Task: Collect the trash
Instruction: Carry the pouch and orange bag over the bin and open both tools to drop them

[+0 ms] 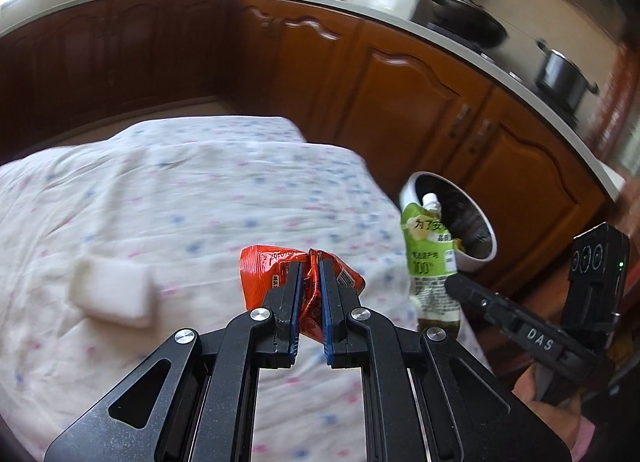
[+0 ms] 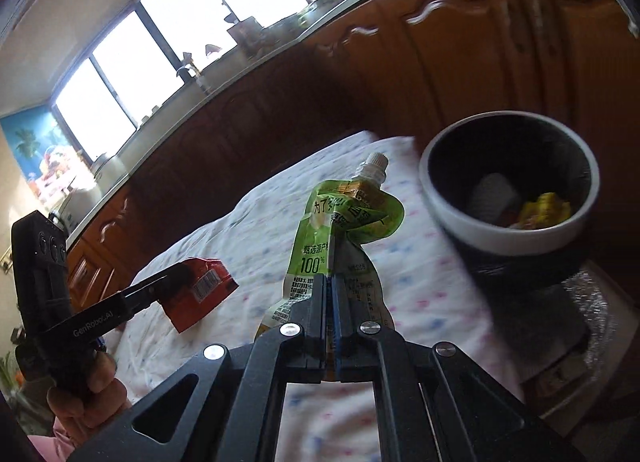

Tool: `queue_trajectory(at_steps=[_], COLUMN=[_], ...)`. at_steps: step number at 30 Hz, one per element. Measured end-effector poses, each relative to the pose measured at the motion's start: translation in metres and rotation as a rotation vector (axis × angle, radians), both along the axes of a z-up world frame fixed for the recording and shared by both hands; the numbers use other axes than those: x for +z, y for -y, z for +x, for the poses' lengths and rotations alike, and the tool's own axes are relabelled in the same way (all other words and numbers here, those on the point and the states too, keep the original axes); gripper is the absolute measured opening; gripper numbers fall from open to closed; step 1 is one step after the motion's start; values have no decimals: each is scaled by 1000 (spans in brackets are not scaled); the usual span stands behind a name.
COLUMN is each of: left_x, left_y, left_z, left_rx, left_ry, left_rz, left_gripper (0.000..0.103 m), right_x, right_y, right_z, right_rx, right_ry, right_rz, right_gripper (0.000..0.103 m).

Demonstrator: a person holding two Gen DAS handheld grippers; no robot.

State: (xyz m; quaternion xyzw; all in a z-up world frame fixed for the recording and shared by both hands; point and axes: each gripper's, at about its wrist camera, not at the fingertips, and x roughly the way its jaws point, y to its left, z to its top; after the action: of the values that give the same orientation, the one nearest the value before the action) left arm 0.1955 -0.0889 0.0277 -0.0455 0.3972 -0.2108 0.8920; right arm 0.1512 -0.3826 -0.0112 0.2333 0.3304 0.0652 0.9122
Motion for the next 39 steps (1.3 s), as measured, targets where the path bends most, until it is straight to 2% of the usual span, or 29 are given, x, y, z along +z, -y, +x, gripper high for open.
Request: queue_trajectory(at_steps=[8,14,21,28,34,35,37,39], left_x=[11,22,18,-5,-25,-28,-32,-34], left_y=[79,137,194,233,250,251,253,255], left_z=[10,31,63,86,97,99,101,102], left_rx=[-138,-215,-282,-327,-330,-332,-341,-336], left_ry=[38,75,68,16,-25,-36,-52,-66], left_rz=[7,29,64,91,116,117,114,115], left_gripper=[7,7,7,8,8,8,11,20], right_x=[8,9,4,-9,-17,-17,-19,-19], right_y=[52,90,113,118,124,125,127,129], right_z=[1,23,48,63,77,79,80,80], right_rx=[-125,-167,-176,-164,-162,-167,-173,-176], right_ry=[7,-13,-54,-97,-122,-125,-125,-124], right_rz=[-32,-56,-75,-90,-85,-84,-77,-66], right_gripper=[2,2,2,2,4,8,9,18])
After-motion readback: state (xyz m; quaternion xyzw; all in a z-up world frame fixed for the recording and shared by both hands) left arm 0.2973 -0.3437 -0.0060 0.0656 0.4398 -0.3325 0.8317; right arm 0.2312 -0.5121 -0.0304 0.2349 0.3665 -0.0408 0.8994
